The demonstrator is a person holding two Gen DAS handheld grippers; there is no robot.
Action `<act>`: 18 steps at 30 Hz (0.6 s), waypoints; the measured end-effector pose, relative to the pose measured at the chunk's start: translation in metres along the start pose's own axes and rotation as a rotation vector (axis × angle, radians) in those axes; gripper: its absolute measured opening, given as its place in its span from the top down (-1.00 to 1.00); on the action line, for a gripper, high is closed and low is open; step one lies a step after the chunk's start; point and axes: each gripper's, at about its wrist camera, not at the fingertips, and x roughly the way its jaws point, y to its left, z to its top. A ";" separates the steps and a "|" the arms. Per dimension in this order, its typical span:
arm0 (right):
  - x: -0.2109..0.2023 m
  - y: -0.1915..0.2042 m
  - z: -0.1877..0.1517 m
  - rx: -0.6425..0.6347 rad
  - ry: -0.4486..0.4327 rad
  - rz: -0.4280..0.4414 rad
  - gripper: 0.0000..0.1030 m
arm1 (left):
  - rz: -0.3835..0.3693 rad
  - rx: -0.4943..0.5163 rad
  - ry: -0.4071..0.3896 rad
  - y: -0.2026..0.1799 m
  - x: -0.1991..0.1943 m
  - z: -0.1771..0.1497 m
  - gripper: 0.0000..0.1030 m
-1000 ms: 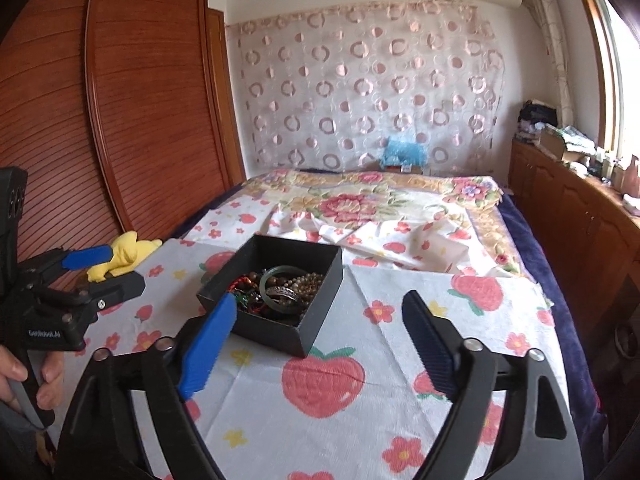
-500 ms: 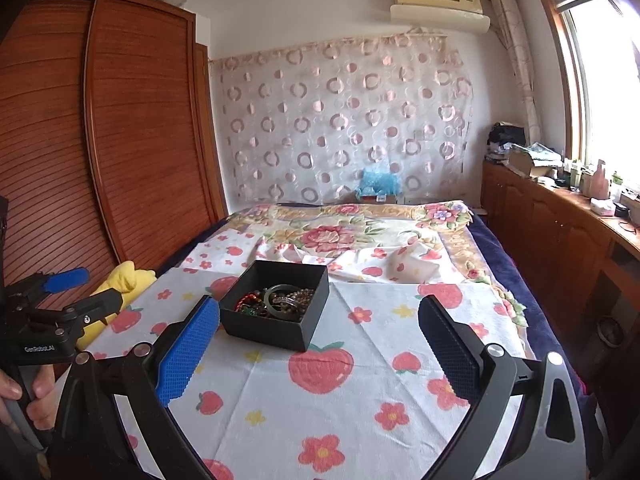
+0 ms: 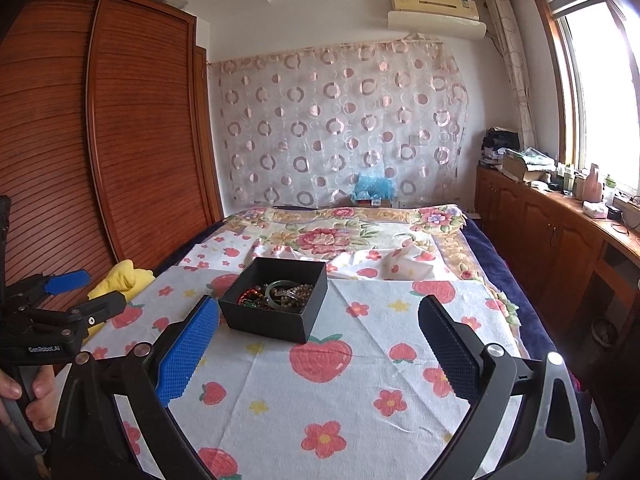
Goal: Organize jewelry
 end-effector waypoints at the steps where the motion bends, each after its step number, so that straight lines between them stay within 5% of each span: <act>1: 0.000 0.000 0.001 0.000 -0.001 0.002 -0.95 | -0.001 -0.001 -0.002 -0.001 0.000 0.000 -0.85; 18: 0.002 -0.001 -0.003 0.000 0.005 -0.001 -0.95 | -0.008 -0.008 -0.021 -0.005 -0.008 0.003 -0.85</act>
